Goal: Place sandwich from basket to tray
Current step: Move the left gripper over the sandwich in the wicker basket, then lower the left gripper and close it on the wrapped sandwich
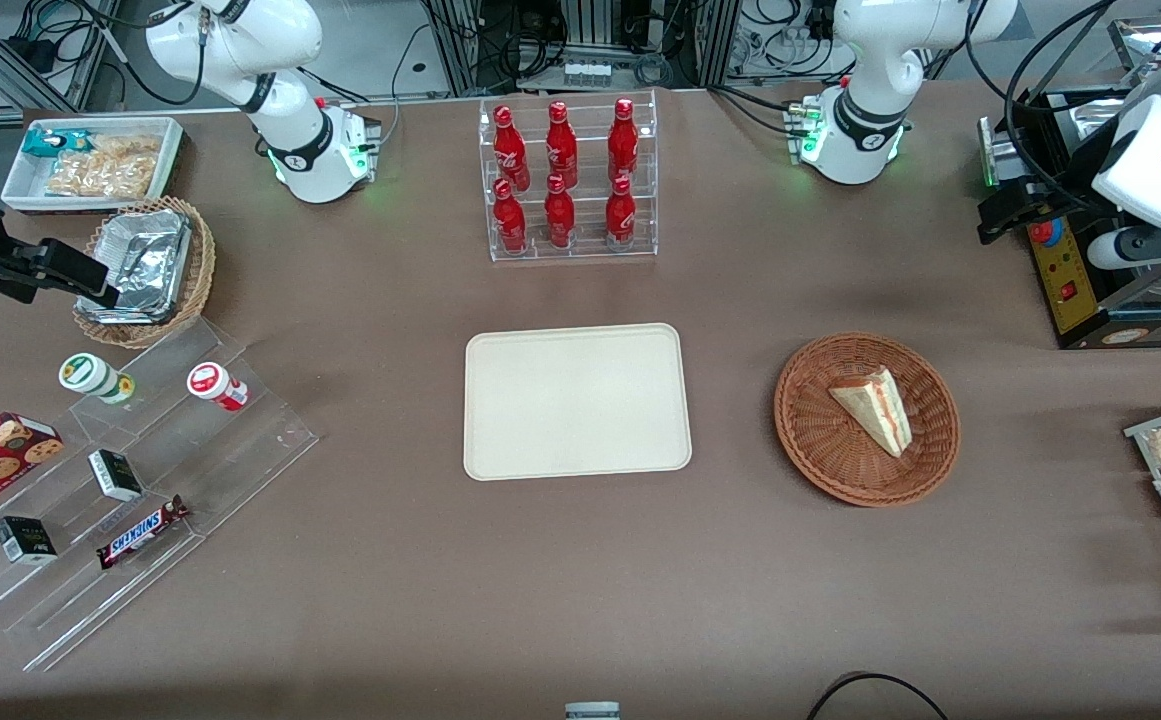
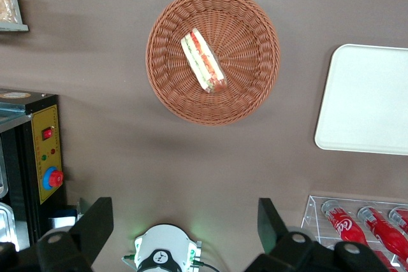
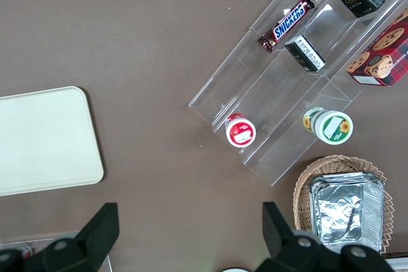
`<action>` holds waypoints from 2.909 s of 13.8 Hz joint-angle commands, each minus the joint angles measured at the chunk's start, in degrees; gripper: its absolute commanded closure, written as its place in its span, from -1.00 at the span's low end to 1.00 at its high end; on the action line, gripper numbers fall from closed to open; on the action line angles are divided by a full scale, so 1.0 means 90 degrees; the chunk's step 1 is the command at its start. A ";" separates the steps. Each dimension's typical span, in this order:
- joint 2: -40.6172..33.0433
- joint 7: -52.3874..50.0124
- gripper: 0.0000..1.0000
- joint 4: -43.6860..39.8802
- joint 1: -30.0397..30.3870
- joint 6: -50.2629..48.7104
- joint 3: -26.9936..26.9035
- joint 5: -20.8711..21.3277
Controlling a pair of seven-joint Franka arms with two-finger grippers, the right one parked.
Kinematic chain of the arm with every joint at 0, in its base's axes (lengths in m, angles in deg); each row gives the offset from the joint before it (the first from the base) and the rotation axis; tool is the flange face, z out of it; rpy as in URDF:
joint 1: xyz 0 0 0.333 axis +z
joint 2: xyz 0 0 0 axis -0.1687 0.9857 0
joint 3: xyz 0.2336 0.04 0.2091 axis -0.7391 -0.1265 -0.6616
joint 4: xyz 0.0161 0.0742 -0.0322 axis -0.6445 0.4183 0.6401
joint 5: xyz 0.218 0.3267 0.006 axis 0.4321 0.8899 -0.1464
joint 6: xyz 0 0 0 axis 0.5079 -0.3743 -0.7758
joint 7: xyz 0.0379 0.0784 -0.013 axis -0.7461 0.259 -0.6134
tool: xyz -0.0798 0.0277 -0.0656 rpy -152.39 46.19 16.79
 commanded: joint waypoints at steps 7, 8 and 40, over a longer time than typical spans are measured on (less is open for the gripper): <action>0.0423 0.0091 -1.00 0.0474 0.0025 0.0261 0.0040 0.0187; 0.0423 0.0091 -1.00 0.0794 0.0025 0.0533 0.0040 0.0187; 0.1546 -0.4870 -1.00 0.4929 -0.0287 0.7517 0.0059 0.0353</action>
